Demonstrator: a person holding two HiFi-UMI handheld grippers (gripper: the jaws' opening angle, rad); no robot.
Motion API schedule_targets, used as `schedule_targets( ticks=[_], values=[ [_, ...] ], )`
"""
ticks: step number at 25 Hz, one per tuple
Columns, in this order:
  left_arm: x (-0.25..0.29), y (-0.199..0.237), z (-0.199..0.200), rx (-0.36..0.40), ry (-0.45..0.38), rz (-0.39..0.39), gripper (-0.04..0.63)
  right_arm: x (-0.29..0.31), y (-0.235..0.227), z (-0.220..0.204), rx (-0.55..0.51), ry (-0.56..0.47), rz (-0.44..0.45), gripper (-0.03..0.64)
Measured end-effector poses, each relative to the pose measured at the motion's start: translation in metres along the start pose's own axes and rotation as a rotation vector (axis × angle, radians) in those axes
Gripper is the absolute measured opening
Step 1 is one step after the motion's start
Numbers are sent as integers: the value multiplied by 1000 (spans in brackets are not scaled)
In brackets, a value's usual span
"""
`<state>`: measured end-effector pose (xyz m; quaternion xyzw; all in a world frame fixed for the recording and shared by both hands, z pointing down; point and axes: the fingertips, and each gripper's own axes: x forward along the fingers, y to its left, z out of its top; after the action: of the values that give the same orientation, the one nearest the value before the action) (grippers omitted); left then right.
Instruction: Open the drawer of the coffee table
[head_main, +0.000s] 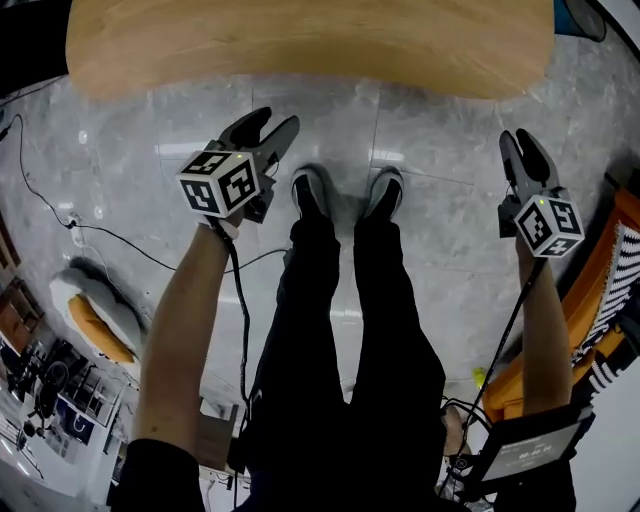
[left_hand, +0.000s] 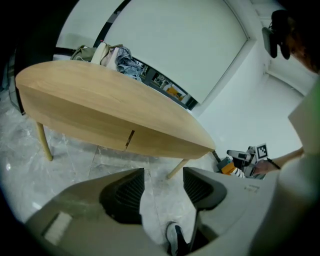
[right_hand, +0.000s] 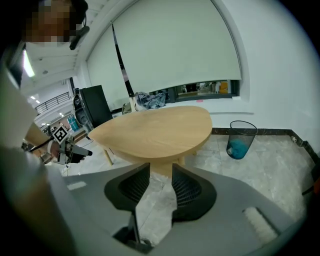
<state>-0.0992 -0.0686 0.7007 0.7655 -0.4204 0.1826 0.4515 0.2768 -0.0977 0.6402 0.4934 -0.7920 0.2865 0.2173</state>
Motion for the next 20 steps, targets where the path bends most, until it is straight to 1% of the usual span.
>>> schedule_targets(
  ticks=[5, 7, 9, 12, 13, 14, 16, 20],
  values=[
    [2, 10, -6, -53, -71, -23, 255, 14, 1, -3, -18, -27, 21, 145],
    [3, 17, -12, -83, -103, -23, 255, 29, 3, -4, -39, -22, 52, 154],
    [10, 21, -11, -99, -136, -47, 255, 38, 2, -5, -39, -22, 61, 171],
    [22, 22, -7, -101, -180, -102, 255, 44, 3, -13, -18, -43, 64, 205],
    [25, 23, -10, -98, -190, -110, 257, 49, 3, -19, -23, -44, 71, 218],
    [29, 25, -14, -91, -197, -113, 276, 54, 3, -25, -32, -44, 80, 229],
    [41, 28, -19, -75, -208, -121, 293, 64, 0, -33, -49, -49, 91, 244],
    [66, 36, -12, -66, -243, -137, 322, 75, -14, -38, -63, -83, 91, 272]
  ],
)
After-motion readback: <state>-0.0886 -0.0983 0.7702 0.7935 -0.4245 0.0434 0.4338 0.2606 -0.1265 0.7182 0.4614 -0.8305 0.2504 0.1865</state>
